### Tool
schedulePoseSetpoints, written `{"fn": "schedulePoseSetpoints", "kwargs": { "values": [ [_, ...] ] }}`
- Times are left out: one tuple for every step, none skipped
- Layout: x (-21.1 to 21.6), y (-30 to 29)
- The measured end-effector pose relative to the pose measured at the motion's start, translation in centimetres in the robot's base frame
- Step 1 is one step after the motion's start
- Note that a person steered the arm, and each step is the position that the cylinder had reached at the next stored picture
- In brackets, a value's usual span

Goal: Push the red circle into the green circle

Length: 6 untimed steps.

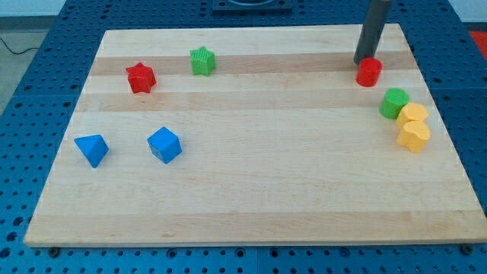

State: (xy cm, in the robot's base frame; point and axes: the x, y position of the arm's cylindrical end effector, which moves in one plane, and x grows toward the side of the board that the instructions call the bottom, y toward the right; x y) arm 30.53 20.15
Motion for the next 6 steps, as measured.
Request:
{"fn": "schedulePoseSetpoints", "kwargs": {
  "values": [
    [0.9,0.6],
    [-0.8,0.3],
    [-1.6,-0.8],
    [-0.8,-0.8],
    [0.9,-0.8],
    [2.8,-0.6]
  ]
}}
